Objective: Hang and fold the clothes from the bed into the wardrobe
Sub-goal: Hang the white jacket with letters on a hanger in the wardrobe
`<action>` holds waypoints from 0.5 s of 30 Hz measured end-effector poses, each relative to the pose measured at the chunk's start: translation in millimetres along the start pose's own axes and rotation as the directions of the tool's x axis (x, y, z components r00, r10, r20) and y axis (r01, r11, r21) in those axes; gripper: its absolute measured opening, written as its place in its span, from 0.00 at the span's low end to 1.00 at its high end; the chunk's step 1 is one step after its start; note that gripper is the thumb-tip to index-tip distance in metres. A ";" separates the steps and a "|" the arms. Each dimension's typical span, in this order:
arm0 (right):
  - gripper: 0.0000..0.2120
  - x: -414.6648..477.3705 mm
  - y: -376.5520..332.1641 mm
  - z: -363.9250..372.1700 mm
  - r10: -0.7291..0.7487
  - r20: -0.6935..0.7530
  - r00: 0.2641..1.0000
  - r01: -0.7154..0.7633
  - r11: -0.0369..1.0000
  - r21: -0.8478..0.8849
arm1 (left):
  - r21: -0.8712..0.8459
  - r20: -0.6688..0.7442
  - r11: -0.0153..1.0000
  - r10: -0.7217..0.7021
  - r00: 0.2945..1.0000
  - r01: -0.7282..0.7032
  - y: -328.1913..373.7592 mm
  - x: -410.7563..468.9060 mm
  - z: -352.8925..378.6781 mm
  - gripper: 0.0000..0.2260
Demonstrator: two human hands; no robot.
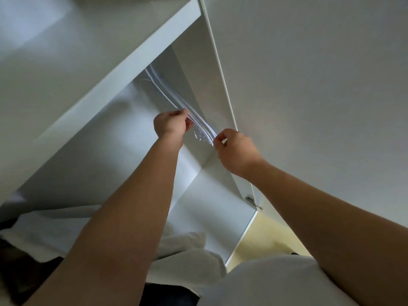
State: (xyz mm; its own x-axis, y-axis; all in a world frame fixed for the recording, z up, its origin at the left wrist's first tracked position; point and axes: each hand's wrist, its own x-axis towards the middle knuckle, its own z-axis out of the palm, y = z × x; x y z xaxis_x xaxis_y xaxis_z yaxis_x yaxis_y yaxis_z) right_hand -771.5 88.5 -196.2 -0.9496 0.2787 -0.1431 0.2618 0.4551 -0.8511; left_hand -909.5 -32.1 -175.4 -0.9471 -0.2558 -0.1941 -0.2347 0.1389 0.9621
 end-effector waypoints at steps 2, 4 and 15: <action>0.09 3.0 -1.8 0.8 -0.031 -0.030 0.999 0.030 0.999 -0.029 | -0.041 0.005 0.999 -0.014 1.000 0.014 4.9 -6.7 -1.6 0.05; 0.13 5.1 -3.4 4.3 -0.056 -0.061 0.997 0.054 0.998 -0.038 | -0.077 0.022 0.997 -0.023 0.999 0.025 7.5 -13.8 -3.5 0.04; 0.13 -5.7 -17.1 35.0 -0.185 -0.199 0.962 0.151 0.974 -0.171 | -0.129 0.166 0.992 0.037 0.985 -0.016 6.6 -42.0 -33.2 0.09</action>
State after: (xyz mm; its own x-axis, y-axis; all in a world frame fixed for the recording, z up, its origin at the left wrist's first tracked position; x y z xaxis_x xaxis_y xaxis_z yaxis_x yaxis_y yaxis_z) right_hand -776.6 49.5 -198.5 -0.9280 0.3528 0.1200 0.1408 0.6301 -0.7637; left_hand -864.0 -52.3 -154.5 -0.9784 -0.0879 -0.1873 -0.1897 0.0188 0.9817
